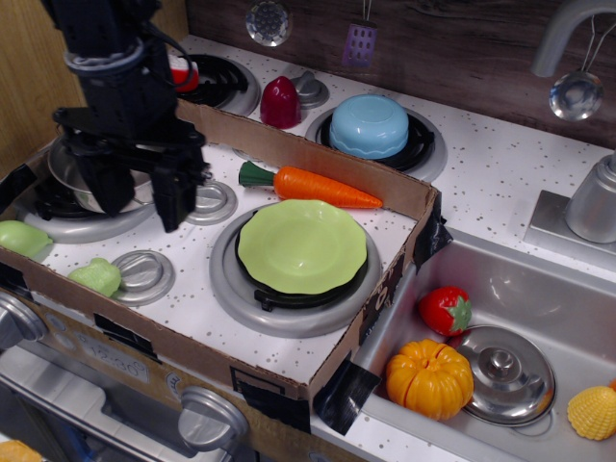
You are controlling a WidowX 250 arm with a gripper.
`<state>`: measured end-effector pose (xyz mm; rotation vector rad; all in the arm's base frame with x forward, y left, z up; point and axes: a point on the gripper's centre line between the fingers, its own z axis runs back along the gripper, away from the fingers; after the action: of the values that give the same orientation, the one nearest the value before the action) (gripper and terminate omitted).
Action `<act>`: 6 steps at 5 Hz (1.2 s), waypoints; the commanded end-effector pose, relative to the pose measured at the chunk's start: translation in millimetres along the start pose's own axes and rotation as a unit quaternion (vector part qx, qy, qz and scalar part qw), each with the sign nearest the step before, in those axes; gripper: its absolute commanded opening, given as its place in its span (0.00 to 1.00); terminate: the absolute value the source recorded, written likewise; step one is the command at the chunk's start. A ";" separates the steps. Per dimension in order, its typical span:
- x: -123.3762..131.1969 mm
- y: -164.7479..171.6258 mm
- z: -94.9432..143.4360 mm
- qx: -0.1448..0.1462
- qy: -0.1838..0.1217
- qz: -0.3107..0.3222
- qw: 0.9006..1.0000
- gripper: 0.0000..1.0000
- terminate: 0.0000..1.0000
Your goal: Put broccoli in pot
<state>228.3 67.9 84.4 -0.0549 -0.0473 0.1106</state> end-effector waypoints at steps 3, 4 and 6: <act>-7.7 44.9 -35.8 -0.008 0.000 0.021 1.000 1.00 0.00; -8.3 46.5 -37.9 -0.001 0.000 0.014 1.000 1.00 0.00; -12.3 47.2 -41.7 0.006 -0.009 -0.005 1.000 1.00 0.00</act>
<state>209.3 108.0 31.3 -0.0581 -0.0338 0.0997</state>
